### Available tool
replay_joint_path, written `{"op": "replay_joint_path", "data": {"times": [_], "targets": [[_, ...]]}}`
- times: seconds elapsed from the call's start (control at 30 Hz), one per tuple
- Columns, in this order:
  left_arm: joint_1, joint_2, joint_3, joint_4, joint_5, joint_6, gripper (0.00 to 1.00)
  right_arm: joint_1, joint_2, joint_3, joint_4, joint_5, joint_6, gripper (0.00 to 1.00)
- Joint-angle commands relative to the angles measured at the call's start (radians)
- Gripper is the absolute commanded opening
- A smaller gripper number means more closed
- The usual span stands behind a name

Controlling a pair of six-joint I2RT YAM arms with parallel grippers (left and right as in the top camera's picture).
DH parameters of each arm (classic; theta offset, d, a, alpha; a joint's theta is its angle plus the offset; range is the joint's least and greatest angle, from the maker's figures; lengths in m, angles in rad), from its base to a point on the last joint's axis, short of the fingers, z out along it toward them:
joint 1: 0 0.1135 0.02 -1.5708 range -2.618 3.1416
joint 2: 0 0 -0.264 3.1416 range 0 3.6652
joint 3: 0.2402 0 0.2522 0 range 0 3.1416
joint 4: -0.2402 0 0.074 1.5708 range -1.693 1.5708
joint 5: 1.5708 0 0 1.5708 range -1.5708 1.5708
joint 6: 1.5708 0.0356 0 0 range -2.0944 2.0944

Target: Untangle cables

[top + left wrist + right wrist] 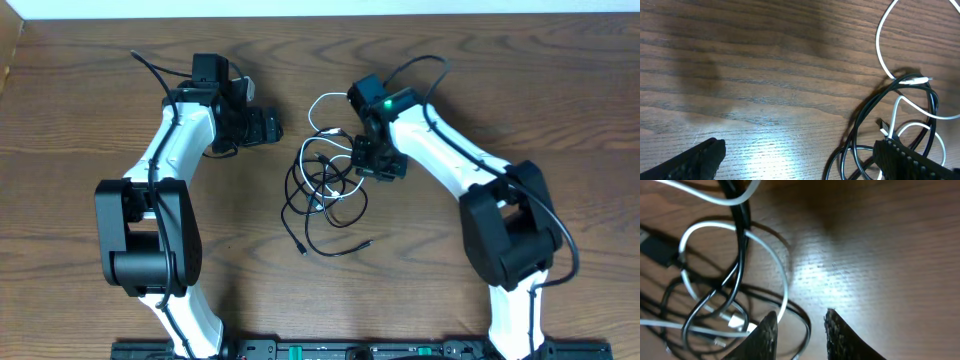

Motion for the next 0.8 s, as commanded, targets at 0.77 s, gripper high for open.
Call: {"op": "replay_joint_path", "data": {"times": [0.77], "targets": [[0.004,-0.006,-0.008,-0.001,-0.006,-0.010,0.98,0.086,0.023,-0.021,0.069,0.212,0.132,0.22]]}}
